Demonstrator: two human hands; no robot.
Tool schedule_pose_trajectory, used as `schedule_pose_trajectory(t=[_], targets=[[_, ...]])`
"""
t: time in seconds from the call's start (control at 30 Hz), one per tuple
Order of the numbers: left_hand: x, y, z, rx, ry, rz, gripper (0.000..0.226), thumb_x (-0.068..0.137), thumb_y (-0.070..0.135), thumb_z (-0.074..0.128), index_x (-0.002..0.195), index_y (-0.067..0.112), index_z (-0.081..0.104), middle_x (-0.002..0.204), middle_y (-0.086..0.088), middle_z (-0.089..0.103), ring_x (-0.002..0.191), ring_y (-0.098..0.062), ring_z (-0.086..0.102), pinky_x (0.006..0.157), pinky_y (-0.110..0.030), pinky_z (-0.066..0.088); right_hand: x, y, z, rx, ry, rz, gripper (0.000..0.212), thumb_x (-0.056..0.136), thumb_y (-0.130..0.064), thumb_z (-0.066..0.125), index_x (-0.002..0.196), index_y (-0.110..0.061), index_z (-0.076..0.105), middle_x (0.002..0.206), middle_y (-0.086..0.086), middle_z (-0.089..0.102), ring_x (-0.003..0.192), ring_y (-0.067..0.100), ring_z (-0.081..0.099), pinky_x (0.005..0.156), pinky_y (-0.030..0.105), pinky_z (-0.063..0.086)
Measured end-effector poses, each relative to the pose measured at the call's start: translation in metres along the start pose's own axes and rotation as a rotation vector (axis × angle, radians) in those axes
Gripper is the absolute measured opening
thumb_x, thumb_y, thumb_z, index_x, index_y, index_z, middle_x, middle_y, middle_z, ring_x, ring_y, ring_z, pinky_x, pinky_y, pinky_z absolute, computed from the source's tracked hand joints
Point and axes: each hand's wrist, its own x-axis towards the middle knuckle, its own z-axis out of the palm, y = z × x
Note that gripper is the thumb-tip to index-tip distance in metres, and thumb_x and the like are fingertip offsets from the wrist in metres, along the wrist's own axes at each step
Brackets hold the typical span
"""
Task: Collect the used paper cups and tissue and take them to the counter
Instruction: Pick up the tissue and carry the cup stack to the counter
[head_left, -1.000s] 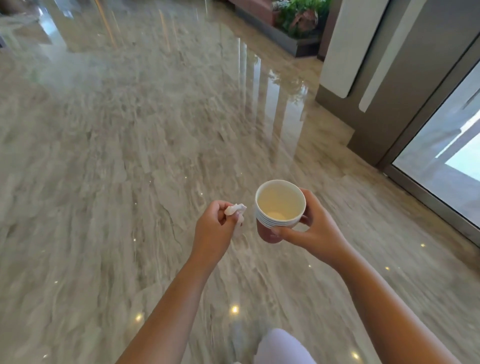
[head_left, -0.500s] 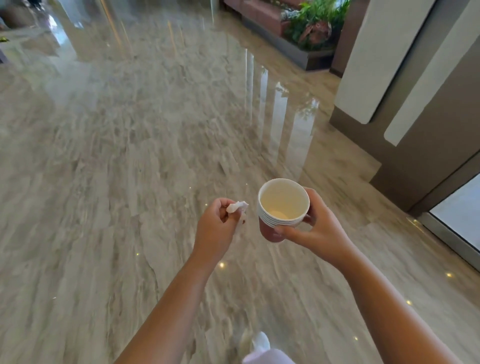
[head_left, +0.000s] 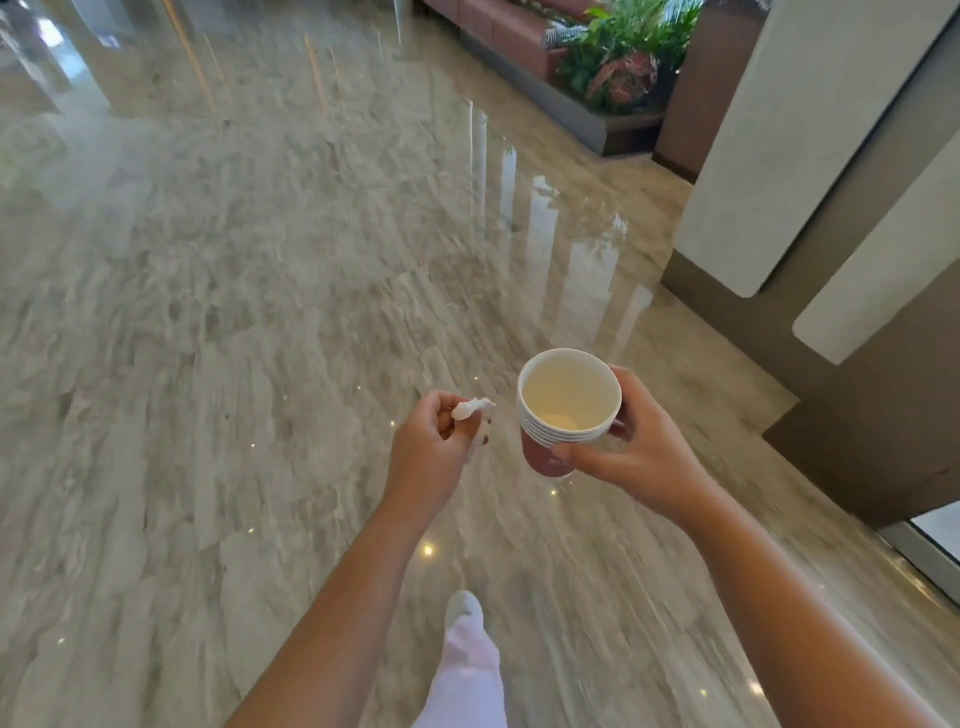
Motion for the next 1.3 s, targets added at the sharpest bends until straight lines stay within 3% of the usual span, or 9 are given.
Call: schedule_pose_trajectory(t=[0.37, 0.6, 0.73, 0.83, 1.0, 1.17, 1.3], targets=[[0.278, 0.019, 0.023, 0.028, -0.078, 0.032, 0.006, 0.088, 0.026, 0.06, 0.09, 0.02, 0.058, 0.082, 0.006, 0.071, 0.072, -0.005, 0.069, 0.062, -0.018, 0.053, 0.265, 0.024, -0.031, 0.029, 0.096, 0.005, 0.063, 0.059, -0.03, 0.082, 0.11, -0.044, 0.047, 0.106, -0.025, 0.06, 0.103, -0.004, 0.057, 0.082, 0.01, 0.045], [0.452, 0.019, 0.075, 0.014, -0.096, 0.034, 0.009, 0.084, 0.033, 0.062, 0.083, 0.024, 0.058, 0.072, 0.013, 0.072, 0.072, -0.003, 0.068, 0.061, -0.016, 0.051, 0.426, 0.074, -0.075, 0.027, 0.118, 0.011, 0.065, 0.06, -0.024, 0.084, 0.111, -0.041, 0.046, 0.108, -0.018, 0.059, 0.101, -0.004, 0.057, 0.081, 0.009, 0.045], [0.559, 0.03, 0.118, 0.026, -0.086, 0.045, 0.006, 0.086, 0.028, 0.061, 0.084, 0.022, 0.058, 0.073, 0.006, 0.072, 0.075, -0.011, 0.069, 0.069, -0.032, 0.052, 0.526, 0.097, -0.116, 0.033, 0.132, 0.005, 0.065, 0.056, -0.035, 0.08, 0.111, -0.04, 0.046, 0.109, -0.017, 0.058, 0.101, -0.005, 0.056, 0.081, 0.01, 0.046], [0.632, 0.04, 0.148, -0.004, -0.097, 0.048, 0.005, 0.088, 0.023, 0.06, 0.083, 0.023, 0.057, 0.075, 0.004, 0.072, 0.076, -0.015, 0.069, 0.072, -0.035, 0.053, 0.594, 0.108, -0.147, 0.023, 0.136, 0.005, 0.064, 0.054, -0.038, 0.08, 0.109, -0.042, 0.046, 0.105, -0.024, 0.059, 0.1, -0.007, 0.056, 0.08, 0.008, 0.045], [0.735, 0.049, 0.181, -0.02, -0.138, 0.056, 0.006, 0.087, 0.026, 0.061, 0.084, 0.023, 0.057, 0.074, 0.01, 0.073, 0.073, -0.004, 0.068, 0.063, -0.014, 0.051, 0.699, 0.128, -0.187, 0.041, 0.155, 0.015, 0.063, 0.053, -0.037, 0.078, 0.108, -0.042, 0.046, 0.104, -0.026, 0.057, 0.1, -0.009, 0.055, 0.081, 0.008, 0.045], [0.841, 0.047, 0.212, -0.054, -0.135, 0.038, 0.006, 0.086, 0.025, 0.061, 0.084, 0.021, 0.057, 0.073, 0.008, 0.072, 0.073, -0.004, 0.068, 0.064, -0.017, 0.051, 0.798, 0.163, -0.215, 0.038, 0.15, 0.026, 0.064, 0.06, -0.02, 0.082, 0.109, -0.038, 0.046, 0.103, -0.024, 0.057, 0.1, -0.008, 0.056, 0.083, 0.01, 0.046], [0.938, 0.04, 0.24, -0.056, -0.158, 0.029, 0.005, 0.086, 0.022, 0.061, 0.085, 0.02, 0.057, 0.077, 0.004, 0.072, 0.073, -0.006, 0.069, 0.066, -0.02, 0.052, 0.891, 0.188, -0.237, 0.037, 0.185, 0.029, 0.064, 0.059, -0.021, 0.082, 0.111, -0.037, 0.046, 0.107, -0.019, 0.058, 0.102, -0.005, 0.056, 0.086, 0.013, 0.047]])
